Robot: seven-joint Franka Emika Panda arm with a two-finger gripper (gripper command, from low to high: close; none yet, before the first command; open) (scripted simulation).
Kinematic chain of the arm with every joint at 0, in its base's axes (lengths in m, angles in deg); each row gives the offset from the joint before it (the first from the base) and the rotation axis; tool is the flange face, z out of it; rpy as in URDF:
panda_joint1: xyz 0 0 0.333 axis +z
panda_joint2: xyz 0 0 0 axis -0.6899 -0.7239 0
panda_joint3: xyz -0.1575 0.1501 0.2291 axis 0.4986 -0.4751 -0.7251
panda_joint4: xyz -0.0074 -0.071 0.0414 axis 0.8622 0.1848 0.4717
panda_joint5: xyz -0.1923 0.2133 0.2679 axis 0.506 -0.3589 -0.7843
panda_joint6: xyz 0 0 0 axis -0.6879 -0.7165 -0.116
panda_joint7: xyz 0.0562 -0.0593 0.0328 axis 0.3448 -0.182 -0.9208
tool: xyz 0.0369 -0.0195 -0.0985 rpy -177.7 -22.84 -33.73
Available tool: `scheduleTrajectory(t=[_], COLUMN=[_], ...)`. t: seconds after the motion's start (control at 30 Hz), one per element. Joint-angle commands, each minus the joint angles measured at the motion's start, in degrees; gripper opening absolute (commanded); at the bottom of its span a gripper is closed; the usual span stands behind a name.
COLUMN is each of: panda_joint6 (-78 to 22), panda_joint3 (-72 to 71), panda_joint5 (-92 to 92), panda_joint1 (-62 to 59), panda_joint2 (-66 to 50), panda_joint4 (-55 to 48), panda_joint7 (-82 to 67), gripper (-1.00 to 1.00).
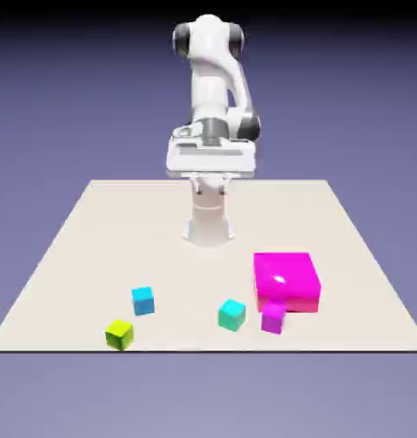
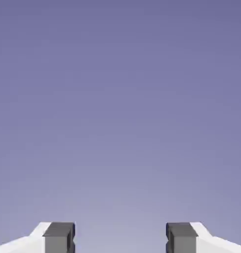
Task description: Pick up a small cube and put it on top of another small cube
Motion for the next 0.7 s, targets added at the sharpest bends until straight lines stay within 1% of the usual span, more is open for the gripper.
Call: scheduleTrajectory(t=[0.0,0.63,0.67], panda_joint6=[-0.7,-14.6,-14.6], panda_joint3=[-0.4,-8.4,-8.5], panda_joint5=[0.1,2.8,2.8], panda_joint1=[-1.7,-33.2,-33.2], panda_joint2=[-1.9,-38.6,-38.6], panda_joint4=[-0.5,-9.8,-9.9], panda_joint7=[2.5,49.8,49.9], gripper=[0.00,0.00,0.00])
